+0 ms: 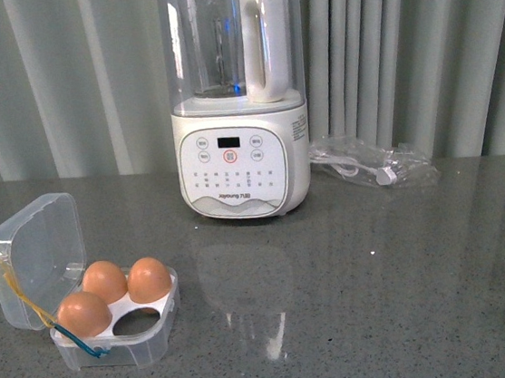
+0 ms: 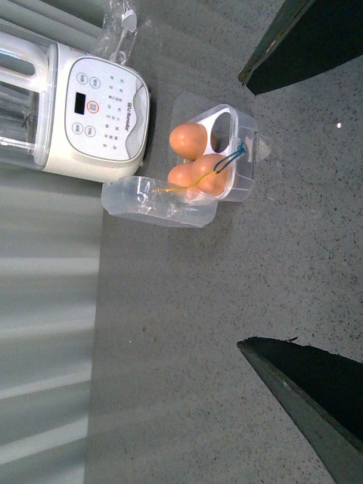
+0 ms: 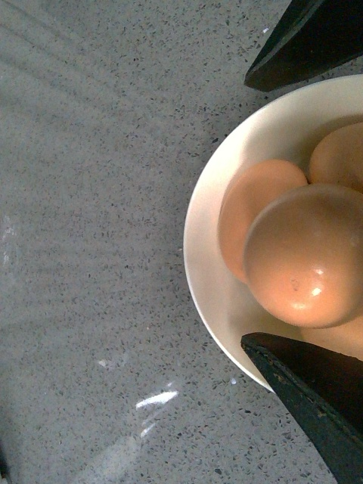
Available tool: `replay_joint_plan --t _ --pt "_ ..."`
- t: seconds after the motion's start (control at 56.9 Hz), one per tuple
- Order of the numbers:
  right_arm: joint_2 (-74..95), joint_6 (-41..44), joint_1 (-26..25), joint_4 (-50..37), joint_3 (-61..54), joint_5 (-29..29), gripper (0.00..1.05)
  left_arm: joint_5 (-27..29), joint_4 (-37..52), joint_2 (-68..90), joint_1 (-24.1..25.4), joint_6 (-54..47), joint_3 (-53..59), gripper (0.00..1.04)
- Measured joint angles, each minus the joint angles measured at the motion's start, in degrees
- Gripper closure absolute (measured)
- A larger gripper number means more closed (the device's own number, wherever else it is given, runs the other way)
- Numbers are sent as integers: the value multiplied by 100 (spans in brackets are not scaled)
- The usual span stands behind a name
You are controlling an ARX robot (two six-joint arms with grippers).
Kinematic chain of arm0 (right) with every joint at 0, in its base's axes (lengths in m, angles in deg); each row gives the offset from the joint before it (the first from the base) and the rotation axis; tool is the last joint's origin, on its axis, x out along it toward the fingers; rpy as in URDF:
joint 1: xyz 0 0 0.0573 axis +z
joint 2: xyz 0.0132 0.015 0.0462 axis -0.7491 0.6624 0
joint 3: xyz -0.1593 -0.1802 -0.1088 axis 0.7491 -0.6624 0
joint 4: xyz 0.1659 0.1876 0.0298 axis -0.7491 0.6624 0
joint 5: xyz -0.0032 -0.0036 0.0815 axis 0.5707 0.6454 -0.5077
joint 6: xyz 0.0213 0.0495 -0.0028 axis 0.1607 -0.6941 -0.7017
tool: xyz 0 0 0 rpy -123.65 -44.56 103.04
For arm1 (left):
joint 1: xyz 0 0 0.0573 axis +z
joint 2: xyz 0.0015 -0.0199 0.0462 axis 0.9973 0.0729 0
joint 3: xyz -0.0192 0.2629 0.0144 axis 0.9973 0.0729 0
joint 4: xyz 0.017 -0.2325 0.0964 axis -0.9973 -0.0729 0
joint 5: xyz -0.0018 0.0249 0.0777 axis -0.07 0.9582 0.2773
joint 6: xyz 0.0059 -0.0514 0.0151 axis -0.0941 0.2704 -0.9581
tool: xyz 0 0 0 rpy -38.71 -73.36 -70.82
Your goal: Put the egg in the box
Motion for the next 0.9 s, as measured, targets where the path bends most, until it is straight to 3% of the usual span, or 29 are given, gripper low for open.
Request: replay_joint_plan --t 0.158,0.369,0.439,0.738,0.896 --pt "50 -2 2 -42 -9 -7 10 0 0 0 0 0 0 7" --pt "85 -9 11 -48 -42 -17 51 0 0 0 0 0 0 7" --pt "79 -13 20 -46 -42 -20 60 0 0 0 0 0 0 7" --pt "-796 -153 251 420 -61 -98 61 0 0 0 0 0 0 7" --pt "-1246 -350 918 337 116 20 61 0 0 0 0 0 0 7"
